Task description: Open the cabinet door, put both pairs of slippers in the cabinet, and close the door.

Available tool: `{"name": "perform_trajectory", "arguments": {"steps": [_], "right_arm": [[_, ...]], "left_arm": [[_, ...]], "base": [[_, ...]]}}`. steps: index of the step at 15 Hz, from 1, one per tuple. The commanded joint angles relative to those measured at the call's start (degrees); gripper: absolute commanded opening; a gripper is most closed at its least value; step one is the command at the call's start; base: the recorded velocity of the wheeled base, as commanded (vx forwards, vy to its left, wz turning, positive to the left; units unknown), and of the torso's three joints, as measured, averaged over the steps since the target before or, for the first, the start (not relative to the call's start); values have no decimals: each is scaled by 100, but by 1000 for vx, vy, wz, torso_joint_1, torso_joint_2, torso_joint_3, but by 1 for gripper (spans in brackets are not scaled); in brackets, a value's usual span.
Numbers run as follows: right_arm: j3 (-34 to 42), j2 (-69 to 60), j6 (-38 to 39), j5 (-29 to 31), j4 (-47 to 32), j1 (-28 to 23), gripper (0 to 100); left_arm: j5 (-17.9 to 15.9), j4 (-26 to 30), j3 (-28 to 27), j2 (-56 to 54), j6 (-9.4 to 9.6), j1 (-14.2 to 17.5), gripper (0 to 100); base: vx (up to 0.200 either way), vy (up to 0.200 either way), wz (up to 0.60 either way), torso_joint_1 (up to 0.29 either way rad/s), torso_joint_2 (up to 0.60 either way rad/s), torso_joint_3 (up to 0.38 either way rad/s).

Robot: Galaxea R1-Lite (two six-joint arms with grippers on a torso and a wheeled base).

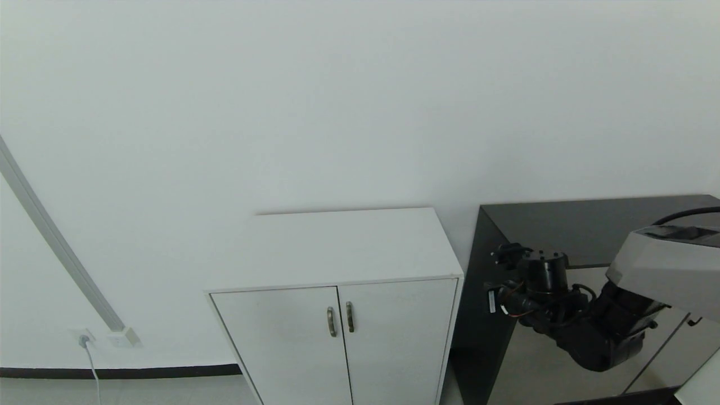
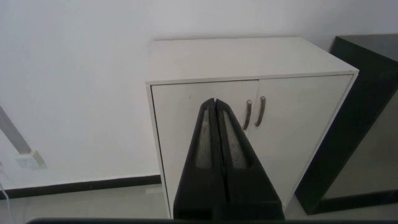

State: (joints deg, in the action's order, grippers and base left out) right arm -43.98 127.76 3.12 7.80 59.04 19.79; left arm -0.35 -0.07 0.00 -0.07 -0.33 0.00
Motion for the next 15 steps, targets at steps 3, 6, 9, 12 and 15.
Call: {"name": "perform_trajectory", "arguments": {"steps": [3, 6, 9, 12, 15], "right_arm": [[531, -524, -180, 670, 2, -616, 0], [1393, -1227, -215, 951, 38, -1064, 0], [2087, -1965, -198, 881, 99, -1161, 0], [2764, -2853, -224, 635, 108, -1152, 0], [3256, -3705, -259, 354, 64, -1108, 0]], "left_arm": [[0, -1, 0, 7, -2, 0, 0], [0, -1, 0, 7, -2, 0, 0], [0, -1, 0, 7, -2, 0, 0], [0, -1, 0, 7, -2, 0, 0], [0, -1, 0, 7, -2, 0, 0]], "base": [[0, 0, 0, 0, 0, 0], [0, 0, 0, 0, 0, 0], [0, 0, 0, 0, 0, 0], [0, 0, 0, 0, 0, 0], [0, 0, 0, 0, 0, 0]]}}
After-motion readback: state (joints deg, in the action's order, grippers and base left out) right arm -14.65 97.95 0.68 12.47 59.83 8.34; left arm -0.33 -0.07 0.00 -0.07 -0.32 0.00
